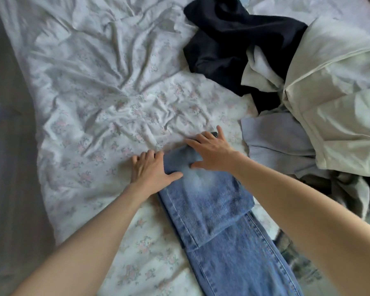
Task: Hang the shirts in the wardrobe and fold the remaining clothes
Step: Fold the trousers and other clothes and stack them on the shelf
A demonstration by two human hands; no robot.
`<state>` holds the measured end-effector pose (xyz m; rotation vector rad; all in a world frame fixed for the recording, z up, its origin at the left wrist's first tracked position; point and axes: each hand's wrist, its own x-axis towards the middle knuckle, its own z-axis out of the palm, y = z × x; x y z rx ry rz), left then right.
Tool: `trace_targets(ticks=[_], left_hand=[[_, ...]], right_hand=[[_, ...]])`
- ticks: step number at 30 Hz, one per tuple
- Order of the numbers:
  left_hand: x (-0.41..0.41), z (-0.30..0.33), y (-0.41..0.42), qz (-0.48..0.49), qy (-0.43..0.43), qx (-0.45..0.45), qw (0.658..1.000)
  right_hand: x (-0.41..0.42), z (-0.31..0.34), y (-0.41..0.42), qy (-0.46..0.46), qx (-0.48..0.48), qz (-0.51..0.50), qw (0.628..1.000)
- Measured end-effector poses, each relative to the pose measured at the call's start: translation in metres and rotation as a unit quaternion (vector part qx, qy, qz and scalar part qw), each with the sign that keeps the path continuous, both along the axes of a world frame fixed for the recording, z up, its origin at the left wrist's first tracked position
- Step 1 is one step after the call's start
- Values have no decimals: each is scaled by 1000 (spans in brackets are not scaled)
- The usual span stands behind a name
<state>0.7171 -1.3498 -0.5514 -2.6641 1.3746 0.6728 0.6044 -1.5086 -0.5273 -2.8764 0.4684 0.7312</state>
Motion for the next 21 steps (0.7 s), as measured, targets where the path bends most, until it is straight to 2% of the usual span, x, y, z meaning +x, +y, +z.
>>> trace_targets(ticks=[3,6,9,14,18,21], left_hand=[[4,14,-8,-40,67,39,996],[-8,27,2,-65,62,4,996],[-20,39,15,-35,111,-35,993],[-11,65,10,4,145,-74,987],[22,103,-11,27,70,-129,989],[49,135,-24,31,-61,-220,973]], right_hand=[[8,16,-2,28,-21,46,998],[1,31,-1,27,0,66,997],[-9,42,6,26,27,74,997],[0,67,4,8,-8,62,998],[23,99,-8,-89,-63,25,994],[48,122,-14,-182,-124,-12,975]])
